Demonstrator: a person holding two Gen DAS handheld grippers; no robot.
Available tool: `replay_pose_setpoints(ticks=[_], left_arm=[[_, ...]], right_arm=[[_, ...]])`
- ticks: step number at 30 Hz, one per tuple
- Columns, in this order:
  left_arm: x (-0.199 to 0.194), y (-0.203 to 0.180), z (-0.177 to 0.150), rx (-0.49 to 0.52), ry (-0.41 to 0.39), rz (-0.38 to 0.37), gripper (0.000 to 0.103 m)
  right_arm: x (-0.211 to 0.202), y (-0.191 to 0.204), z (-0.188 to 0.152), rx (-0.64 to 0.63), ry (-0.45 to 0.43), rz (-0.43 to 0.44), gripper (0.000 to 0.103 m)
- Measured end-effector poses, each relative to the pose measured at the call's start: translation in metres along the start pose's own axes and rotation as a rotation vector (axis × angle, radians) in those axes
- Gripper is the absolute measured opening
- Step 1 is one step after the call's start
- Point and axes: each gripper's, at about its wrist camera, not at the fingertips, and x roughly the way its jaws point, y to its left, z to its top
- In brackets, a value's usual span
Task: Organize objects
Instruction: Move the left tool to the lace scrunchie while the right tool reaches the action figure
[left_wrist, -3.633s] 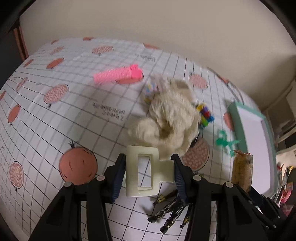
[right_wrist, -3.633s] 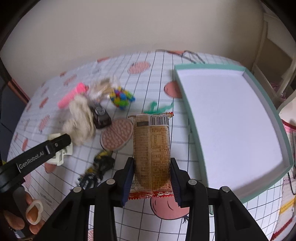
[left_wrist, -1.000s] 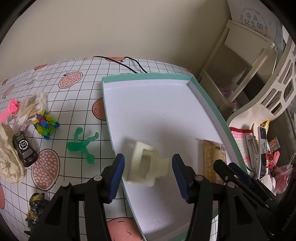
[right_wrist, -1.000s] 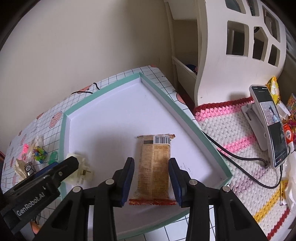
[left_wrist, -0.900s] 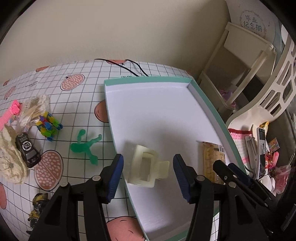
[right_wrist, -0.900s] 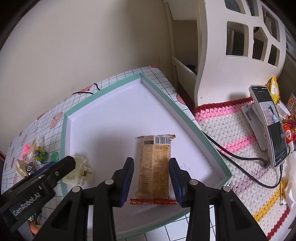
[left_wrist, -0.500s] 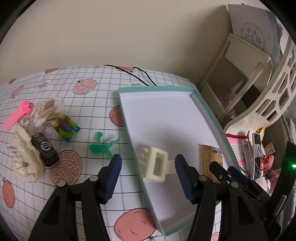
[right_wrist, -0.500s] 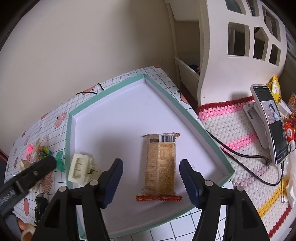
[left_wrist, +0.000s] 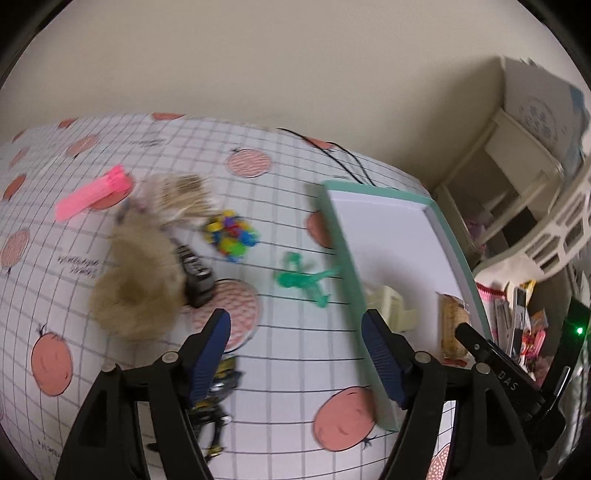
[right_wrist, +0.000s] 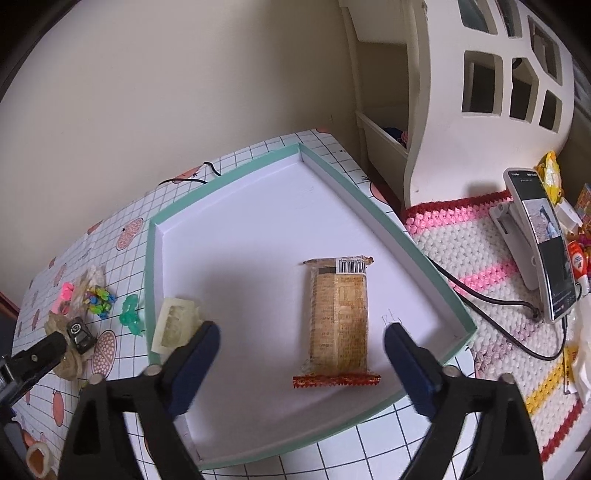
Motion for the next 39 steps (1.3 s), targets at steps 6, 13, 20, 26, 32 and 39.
replay_pose_setpoints(ticks=[6,13,20,26,32,39], left_arm=[[-0.013,0.033,0.001,-0.076,0.000,-0.011,0.075],[-0.025,0.058,-0.001,-0.078,-0.003,0.028,0.075],[-0.029,0.084,-0.008,-0.078,0.026,0.087,0.075],[-0.030,0.101,-0.012,-0.092,0.042,0.109,0.075],[-0.024,0.107,-0.015,-0.082,0.073,0.147,0.075],[-0.034,0.129,-0.009,-0.138,0.018,0.205,0.075]], right_arm=[[-0.005,0.007,-0.004,-0.008,-0.005,0.007,0.103],[-0.006,0.025,-0.009,-0.020,0.010,0.044,0.103],[-0.009,0.067,-0.018,-0.082,0.019,0.103,0.103],[-0.006,0.104,-0.029,-0.149,0.040,0.123,0.103],[0.000,0.128,-0.039,-0.168,0.074,0.159,0.103],[0.007,0.161,-0.054,-0.225,0.117,0.198,0.103]])
